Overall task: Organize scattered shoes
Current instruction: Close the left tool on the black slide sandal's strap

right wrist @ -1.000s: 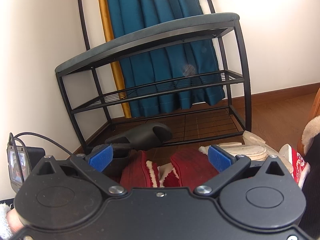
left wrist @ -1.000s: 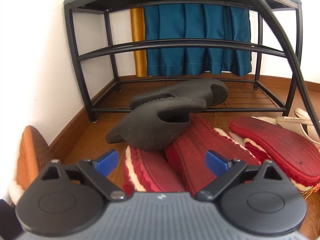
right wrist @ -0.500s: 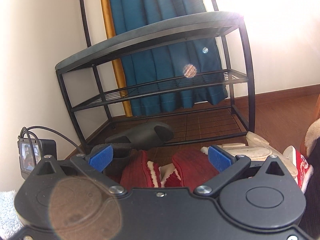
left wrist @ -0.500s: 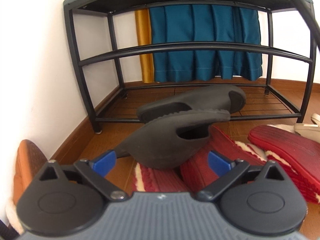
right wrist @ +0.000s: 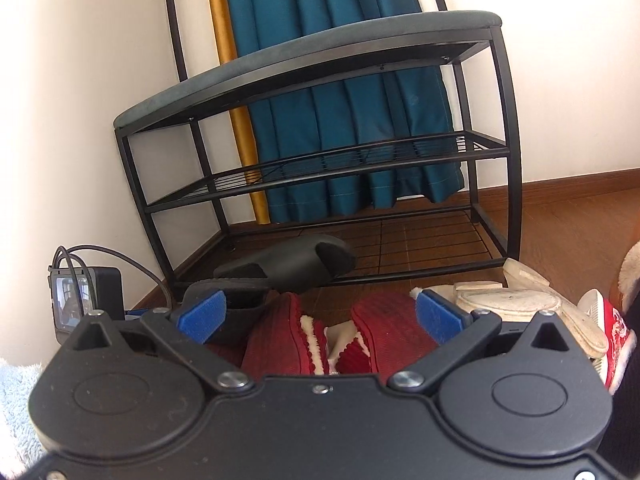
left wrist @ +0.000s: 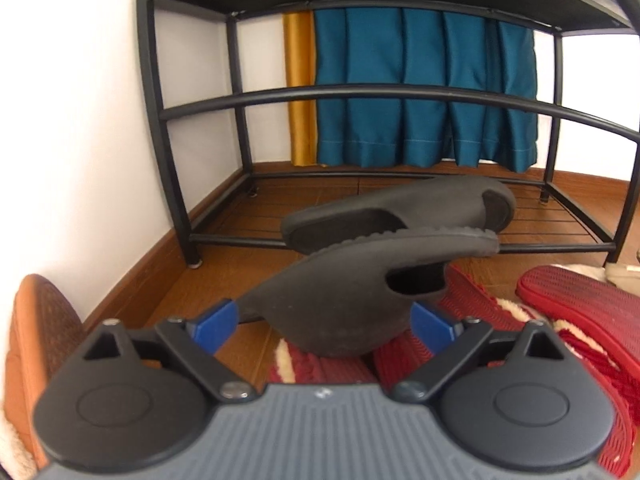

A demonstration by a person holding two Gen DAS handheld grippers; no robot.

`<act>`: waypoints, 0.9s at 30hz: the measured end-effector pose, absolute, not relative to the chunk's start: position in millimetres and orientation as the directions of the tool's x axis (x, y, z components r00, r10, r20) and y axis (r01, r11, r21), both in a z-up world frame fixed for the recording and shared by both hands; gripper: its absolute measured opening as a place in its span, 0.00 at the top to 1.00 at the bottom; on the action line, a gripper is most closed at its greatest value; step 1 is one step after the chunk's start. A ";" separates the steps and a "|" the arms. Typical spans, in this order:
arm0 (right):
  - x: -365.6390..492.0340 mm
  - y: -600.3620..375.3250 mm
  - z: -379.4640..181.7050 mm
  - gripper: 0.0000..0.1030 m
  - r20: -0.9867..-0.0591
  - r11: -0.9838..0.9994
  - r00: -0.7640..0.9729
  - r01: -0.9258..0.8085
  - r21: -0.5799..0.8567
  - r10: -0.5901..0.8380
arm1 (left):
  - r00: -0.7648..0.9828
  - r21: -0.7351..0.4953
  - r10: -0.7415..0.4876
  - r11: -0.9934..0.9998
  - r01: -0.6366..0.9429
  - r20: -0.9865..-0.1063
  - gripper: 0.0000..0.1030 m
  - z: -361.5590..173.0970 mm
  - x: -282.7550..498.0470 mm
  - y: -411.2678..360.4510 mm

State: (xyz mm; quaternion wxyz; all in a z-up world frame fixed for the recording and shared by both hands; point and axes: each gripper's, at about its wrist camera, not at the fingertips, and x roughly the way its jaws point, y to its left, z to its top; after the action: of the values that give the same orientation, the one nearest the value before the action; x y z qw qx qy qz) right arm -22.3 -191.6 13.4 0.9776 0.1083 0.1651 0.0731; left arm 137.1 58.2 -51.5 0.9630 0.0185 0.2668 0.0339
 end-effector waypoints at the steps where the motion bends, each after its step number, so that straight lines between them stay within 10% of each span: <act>1: -21.6 -192.0 12.6 0.00 -0.309 0.965 0.934 -0.108 0.237 0.180 | 0.852 0.042 0.072 0.997 -0.058 -0.519 0.09 -51.0 138.8 58.5; 27: 7.6 -177.0 2.1 0.00 -0.364 0.964 0.905 -0.141 0.227 0.218 | 0.873 -0.099 -0.043 0.995 -0.006 -0.485 0.00 -80.0 164.1 92.1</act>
State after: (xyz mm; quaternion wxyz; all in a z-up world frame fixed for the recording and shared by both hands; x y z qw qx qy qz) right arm 7.6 -177.0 2.1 0.9711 0.0980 0.1969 0.0925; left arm 164.1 92.1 -80.0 0.9666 -0.0485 0.2515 -0.0095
